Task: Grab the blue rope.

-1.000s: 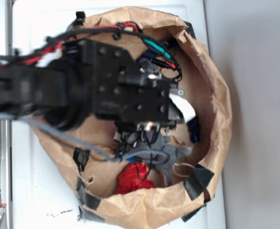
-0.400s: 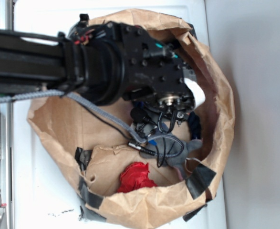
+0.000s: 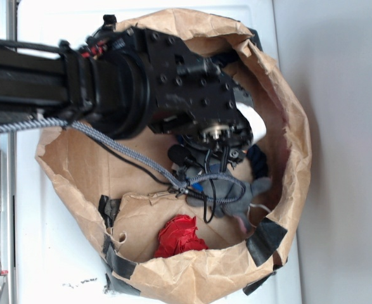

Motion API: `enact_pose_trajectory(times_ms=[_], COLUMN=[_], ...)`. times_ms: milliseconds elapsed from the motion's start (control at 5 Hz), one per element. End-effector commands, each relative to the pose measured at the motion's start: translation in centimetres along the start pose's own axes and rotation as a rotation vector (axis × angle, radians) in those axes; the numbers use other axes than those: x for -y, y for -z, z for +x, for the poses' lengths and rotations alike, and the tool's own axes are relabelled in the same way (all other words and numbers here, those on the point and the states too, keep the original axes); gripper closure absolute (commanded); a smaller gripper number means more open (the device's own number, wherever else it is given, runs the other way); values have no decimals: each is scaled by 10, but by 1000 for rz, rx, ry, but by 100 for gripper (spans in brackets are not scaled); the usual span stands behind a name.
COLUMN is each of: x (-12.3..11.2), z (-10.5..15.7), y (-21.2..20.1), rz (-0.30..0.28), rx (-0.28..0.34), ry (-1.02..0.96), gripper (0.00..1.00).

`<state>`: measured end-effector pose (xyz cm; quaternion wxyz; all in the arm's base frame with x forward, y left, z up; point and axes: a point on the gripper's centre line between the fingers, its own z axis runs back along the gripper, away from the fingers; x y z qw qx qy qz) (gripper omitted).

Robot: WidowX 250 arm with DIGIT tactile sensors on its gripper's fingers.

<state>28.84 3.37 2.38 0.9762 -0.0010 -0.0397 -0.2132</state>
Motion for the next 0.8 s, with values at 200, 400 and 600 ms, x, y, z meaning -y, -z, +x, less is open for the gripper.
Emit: enact_pose_trajectory(times_ms=[200,400,600], x=[12,16,22], z=[6,2,-6], y=[-149,-176,-185], rz=[-26,-56,-38], rx=[224,224,196], ry=[-67,-83,-104], gripper=[100,100,100])
